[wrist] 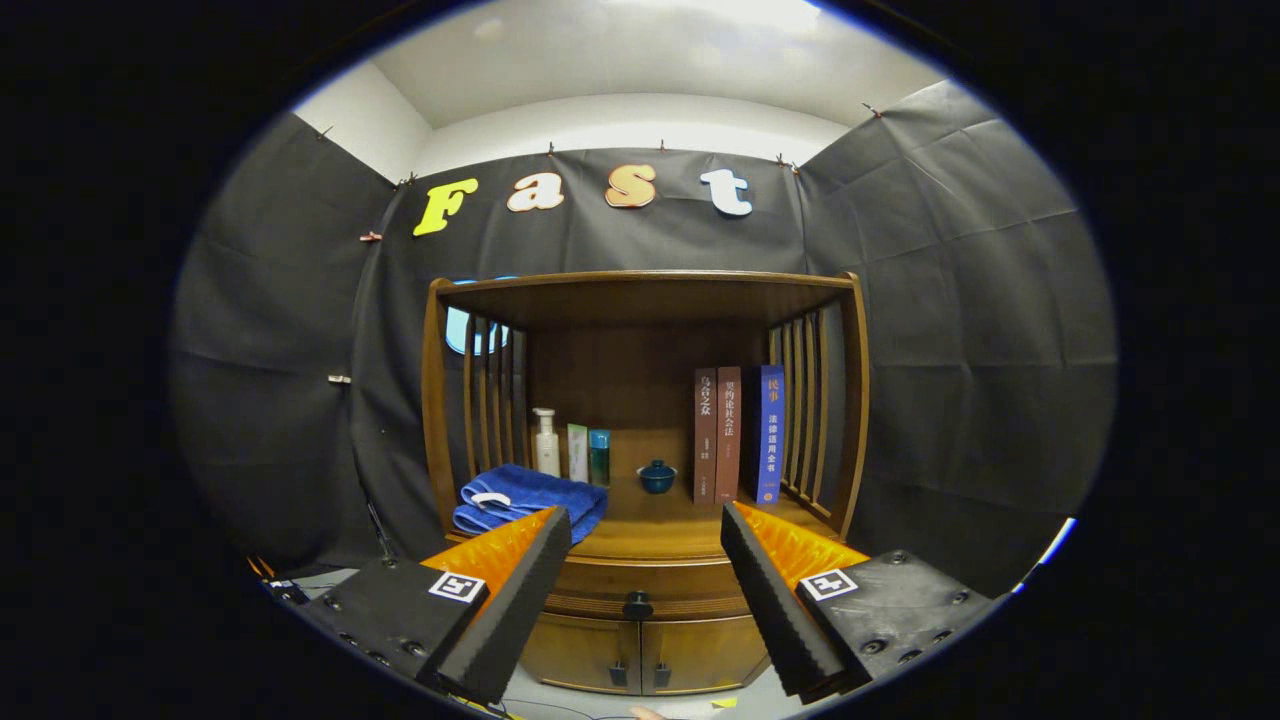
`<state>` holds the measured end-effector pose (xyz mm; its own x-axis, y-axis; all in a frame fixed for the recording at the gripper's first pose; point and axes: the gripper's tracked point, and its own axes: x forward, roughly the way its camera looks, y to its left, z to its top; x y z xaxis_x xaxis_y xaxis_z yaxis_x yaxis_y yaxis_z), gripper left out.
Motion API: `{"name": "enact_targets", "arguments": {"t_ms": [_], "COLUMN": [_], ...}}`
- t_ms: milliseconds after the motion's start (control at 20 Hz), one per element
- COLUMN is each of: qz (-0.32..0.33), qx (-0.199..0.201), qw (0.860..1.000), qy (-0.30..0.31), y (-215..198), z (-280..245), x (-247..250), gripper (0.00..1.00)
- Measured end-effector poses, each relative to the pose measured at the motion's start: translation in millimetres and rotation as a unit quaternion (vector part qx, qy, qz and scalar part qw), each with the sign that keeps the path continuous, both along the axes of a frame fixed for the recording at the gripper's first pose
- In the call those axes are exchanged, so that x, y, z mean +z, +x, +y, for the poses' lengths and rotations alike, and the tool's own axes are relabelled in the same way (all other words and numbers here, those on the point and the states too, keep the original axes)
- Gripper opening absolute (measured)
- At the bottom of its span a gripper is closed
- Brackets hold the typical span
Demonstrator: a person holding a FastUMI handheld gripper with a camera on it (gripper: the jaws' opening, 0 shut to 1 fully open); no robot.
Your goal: Pull open the drawer, take out the items inside it, and place them on the countertop above the cabinet.
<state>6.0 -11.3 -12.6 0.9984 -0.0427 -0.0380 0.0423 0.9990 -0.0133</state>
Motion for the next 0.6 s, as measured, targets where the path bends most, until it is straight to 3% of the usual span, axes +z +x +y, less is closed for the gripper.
{"name": "enact_targets", "arguments": {"t_ms": [600], "qz": [0.014], "qx": [0.003], "qw": [1.000], "qy": [0.001], "y": [11], "z": [-2], "x": [-13], "gripper": [0.98]}}
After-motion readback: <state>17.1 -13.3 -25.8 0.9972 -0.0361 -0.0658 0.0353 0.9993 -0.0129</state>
